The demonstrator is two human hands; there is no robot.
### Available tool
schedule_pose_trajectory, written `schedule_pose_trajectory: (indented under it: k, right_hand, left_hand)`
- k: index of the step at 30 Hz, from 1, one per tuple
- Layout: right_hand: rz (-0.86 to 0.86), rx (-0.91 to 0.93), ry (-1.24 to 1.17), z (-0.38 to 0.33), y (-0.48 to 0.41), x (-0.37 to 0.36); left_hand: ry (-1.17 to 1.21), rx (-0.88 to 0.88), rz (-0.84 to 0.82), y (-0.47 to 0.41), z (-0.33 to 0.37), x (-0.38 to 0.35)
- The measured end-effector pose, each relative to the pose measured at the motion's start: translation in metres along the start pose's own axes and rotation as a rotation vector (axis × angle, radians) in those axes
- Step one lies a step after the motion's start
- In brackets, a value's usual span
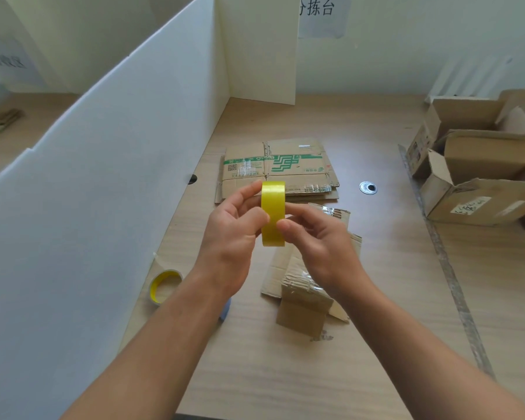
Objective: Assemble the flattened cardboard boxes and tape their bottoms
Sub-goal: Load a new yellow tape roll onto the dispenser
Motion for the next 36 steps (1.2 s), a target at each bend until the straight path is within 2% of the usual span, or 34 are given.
schedule_pose_trajectory:
  k: [4, 12, 17, 25, 28, 31, 33, 36]
  right_hand:
    - [0.041, -0.108, -0.111, 0.003, -0.003, 0.003]
    - [0.121, -0.435, -0.416, 0.014, -0.007, 0.01]
    - [0.19, -0.644, -0.578, 0.017, -0.004, 0.008]
    - [0.309, -0.792, -0.802, 0.017, -0.002, 0.009]
    - [0.317, -0.786, -0.83, 0.015, -0.005, 0.012]
    - [0.273, -0.725, -0.675, 0.013, -0.007, 0.015]
    - [0.226, -0.559, -0.5, 0.006, -0.011, 0.021]
    - [0.068, -0.202, -0.169, -0.014, -0.012, 0.022]
  left_hand:
    - [-0.116, -0.082, -0.047, 0.008, 0.004, -0.007]
    - [-0.314, -0.227, -0.133, 0.023, 0.014, -0.015]
    - [-0.302, -0.219, -0.171, 0.023, 0.013, -0.015]
    - [-0.376, -0.211, -0.212, 0.023, 0.015, -0.014]
    - [-0.397, -0.202, -0.252, 0.026, 0.015, -0.013]
    - [-0.371, -0.159, -0.234, 0.025, 0.01, -0.009]
    - [-0.316, -0.097, -0.172, 0.022, 0.008, -0.005]
    - [-0.217, 0.042, -0.072, 0.016, 0.004, 0.003]
Point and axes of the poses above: each hand's wrist, its own y-axis away from the middle knuckle, its own x-axis out of the back of the hand, z = x × y, the point moved 8 cm from there along -y, towards the middle knuckle, and after that the axes turned 5 degrees about z, right-handed, at the moved point
